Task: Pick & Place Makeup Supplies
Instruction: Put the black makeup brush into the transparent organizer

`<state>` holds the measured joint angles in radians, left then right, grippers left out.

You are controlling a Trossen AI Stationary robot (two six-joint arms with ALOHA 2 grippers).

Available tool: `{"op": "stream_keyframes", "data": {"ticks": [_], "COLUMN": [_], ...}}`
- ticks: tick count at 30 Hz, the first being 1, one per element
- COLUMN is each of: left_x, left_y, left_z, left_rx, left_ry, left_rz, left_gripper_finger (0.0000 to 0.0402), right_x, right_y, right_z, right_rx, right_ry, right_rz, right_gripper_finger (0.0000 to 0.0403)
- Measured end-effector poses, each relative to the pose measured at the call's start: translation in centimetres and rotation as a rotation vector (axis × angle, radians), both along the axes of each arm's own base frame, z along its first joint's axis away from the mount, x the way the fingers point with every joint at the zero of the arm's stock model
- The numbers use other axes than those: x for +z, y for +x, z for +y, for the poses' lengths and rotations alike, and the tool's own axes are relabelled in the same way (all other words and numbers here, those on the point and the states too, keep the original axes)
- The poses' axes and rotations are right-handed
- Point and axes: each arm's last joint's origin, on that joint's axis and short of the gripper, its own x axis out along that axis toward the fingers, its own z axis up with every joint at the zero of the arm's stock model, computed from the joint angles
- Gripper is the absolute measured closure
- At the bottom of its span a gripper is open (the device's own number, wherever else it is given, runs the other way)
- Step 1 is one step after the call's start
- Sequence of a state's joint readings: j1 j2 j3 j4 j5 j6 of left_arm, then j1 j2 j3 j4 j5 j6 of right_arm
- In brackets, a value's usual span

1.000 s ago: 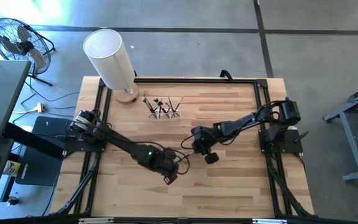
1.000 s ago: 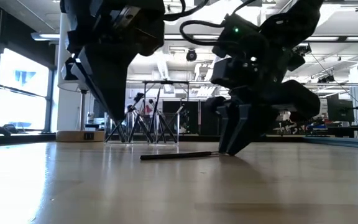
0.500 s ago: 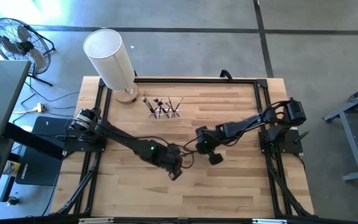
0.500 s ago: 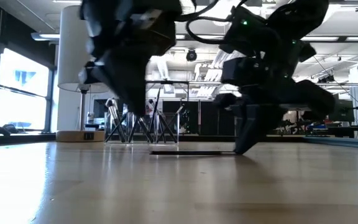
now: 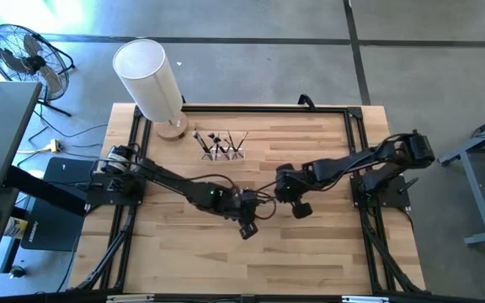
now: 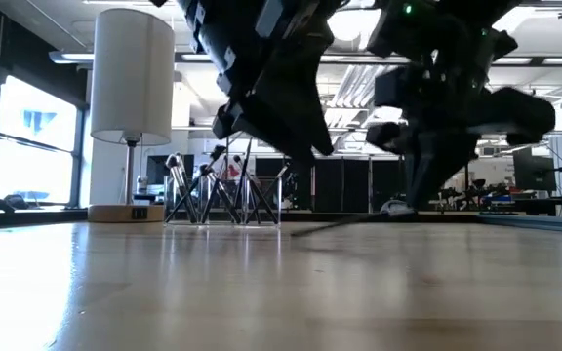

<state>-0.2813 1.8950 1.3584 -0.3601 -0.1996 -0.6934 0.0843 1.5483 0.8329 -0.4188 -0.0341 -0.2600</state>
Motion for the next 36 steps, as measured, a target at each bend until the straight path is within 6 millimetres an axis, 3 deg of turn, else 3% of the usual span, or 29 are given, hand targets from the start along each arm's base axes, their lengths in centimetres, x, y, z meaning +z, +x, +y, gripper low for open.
{"op": "stream_keyframes", "data": {"ticks": [11,27,36], "left_x": [-0.1,-0.3,-0.6], "left_y": [0.2,-0.1,0.0], "left_z": [0.1,0.5,2.5], "left_rx": [-0.071,-0.074,-0.062], "left_ry": [0.133,0.266,0.226], "left_rz": [-0.007,0.03,0.088], "left_gripper_finger": [0.0254,0.0254,0.0254], "right_x": [2.9,3.2,3.3], "right_y": [-0.9,-0.8,-0.7], "right_z": [0.9,1.8,1.8], "right_rx": [-0.002,0.012,0.022], "right_ry": [0.029,0.043,0.045], "right_rz": [-0.107,-0.133,-0.149], "right_gripper_finger": [0.0403,0.0403,0.0403]}}
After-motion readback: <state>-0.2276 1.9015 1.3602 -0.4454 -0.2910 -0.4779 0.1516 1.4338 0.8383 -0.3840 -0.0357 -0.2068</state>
